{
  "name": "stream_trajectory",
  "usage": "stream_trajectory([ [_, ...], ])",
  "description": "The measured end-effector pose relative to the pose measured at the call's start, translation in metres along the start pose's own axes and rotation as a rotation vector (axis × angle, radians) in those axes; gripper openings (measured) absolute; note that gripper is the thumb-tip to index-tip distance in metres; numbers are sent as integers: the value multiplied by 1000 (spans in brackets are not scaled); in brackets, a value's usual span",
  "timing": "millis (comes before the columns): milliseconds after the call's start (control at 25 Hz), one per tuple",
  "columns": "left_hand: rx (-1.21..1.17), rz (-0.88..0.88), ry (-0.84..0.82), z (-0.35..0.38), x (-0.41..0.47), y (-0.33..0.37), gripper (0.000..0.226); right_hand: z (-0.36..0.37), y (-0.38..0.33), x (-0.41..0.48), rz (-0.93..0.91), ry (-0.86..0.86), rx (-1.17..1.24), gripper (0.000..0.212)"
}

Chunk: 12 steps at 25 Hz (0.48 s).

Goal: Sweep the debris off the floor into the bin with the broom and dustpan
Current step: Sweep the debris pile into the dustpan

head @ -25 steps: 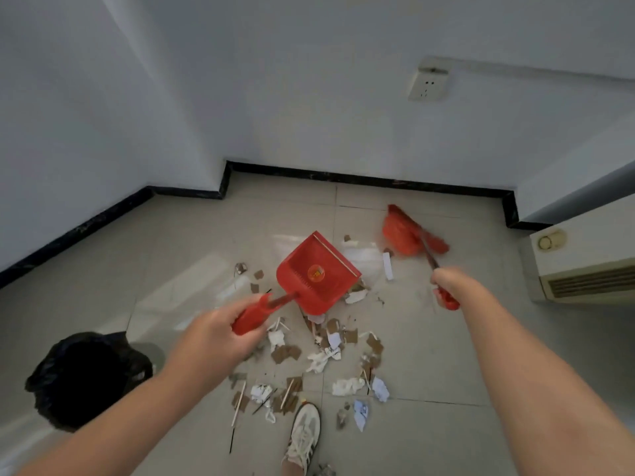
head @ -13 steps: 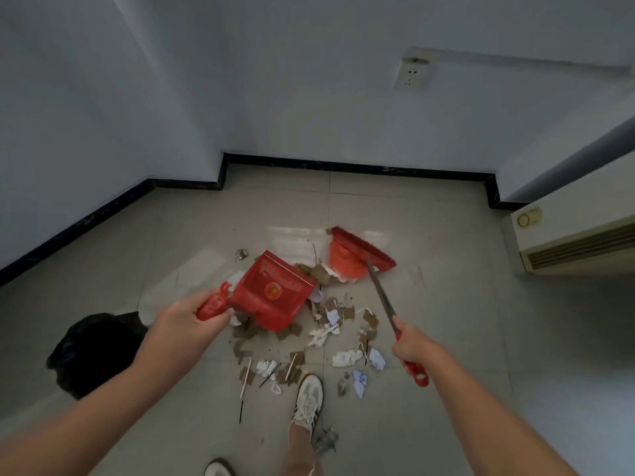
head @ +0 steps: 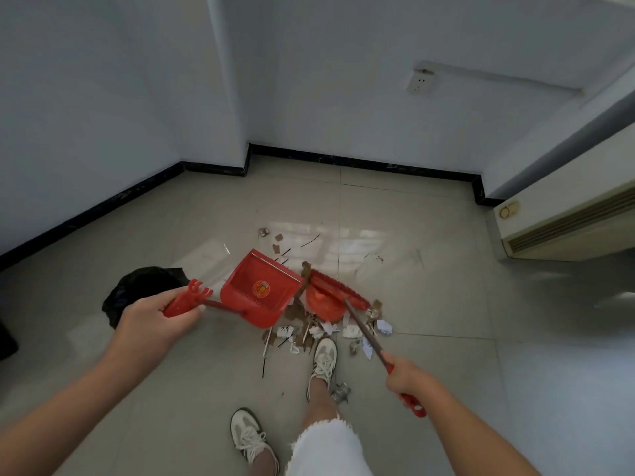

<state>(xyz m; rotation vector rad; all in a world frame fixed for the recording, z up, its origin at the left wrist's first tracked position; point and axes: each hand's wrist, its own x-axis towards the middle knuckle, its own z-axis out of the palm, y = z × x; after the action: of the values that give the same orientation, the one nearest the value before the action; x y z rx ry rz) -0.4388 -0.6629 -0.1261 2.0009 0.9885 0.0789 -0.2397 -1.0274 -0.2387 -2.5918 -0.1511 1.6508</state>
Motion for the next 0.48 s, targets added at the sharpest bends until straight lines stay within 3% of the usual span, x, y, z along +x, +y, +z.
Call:
stream_trajectory([
  [240,-33,-60,-60,-40,-24,-44,35,18,-21,-37,-94,224,191,68],
  [480,6,-113,-39,-18,-6,-42,10,-65,-119,34,-233,263,96,49],
])
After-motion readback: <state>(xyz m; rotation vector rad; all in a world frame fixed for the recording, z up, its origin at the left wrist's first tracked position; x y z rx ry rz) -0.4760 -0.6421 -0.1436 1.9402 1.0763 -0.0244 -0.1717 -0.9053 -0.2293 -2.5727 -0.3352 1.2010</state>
